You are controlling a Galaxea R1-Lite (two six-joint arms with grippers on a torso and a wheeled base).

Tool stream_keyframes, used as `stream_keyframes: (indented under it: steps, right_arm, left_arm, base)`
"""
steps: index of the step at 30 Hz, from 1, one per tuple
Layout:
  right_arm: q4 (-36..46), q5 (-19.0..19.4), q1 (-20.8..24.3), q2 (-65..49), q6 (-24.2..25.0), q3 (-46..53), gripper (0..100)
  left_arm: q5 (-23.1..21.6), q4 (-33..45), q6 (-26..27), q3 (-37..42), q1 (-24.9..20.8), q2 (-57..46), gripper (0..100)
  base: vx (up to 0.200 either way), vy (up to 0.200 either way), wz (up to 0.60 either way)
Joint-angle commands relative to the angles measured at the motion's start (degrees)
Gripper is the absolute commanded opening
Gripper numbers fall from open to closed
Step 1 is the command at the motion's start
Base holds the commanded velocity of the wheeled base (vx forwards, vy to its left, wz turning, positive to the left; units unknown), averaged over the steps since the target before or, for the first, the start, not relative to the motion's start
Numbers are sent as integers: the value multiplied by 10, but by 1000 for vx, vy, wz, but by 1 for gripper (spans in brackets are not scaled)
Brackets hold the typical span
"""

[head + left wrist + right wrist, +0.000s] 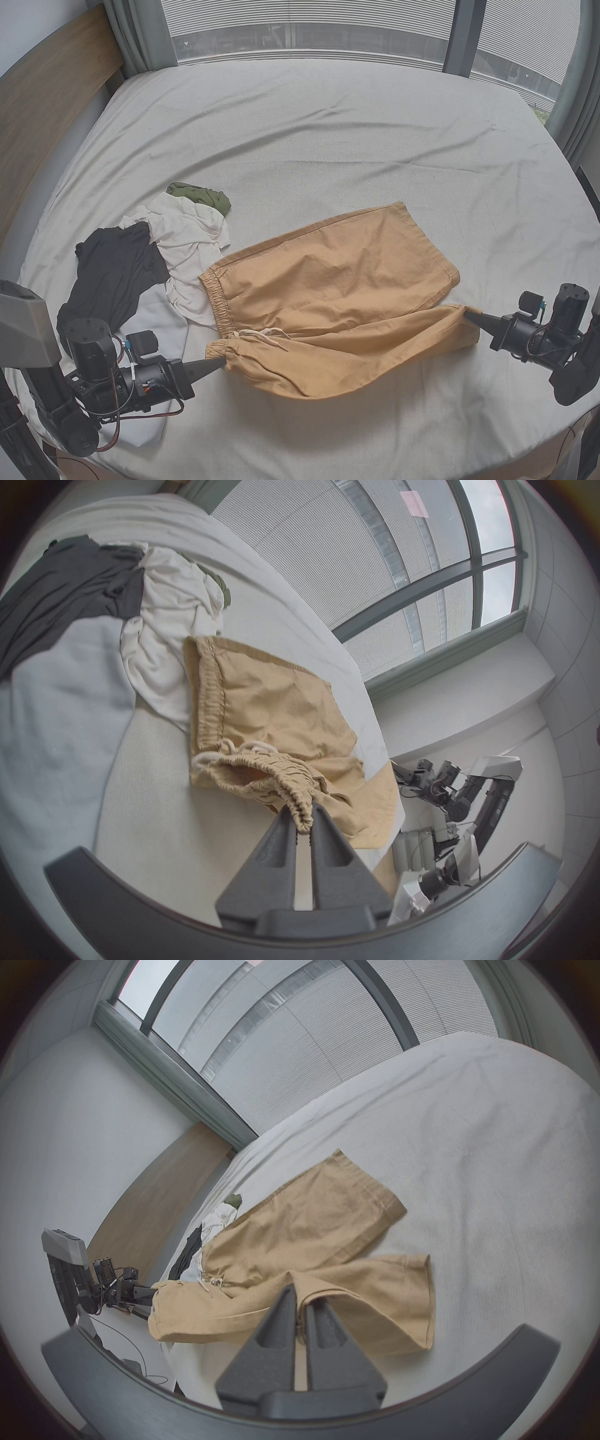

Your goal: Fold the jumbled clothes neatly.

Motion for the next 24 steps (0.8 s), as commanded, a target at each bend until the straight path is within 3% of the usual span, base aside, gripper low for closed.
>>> stream_keyframes:
  steps: [1,24]
  right_arm:
    - [1,1,4,-9,22,-47,0]
    - [33,-6,13,2,46,-146,0]
  left_arm:
    - [17,-1,-2,-19,0,-5,0]
    - [25,-1,-17,-35,1,-9,0]
  base:
    - [0,0,0]
    - [0,0,0]
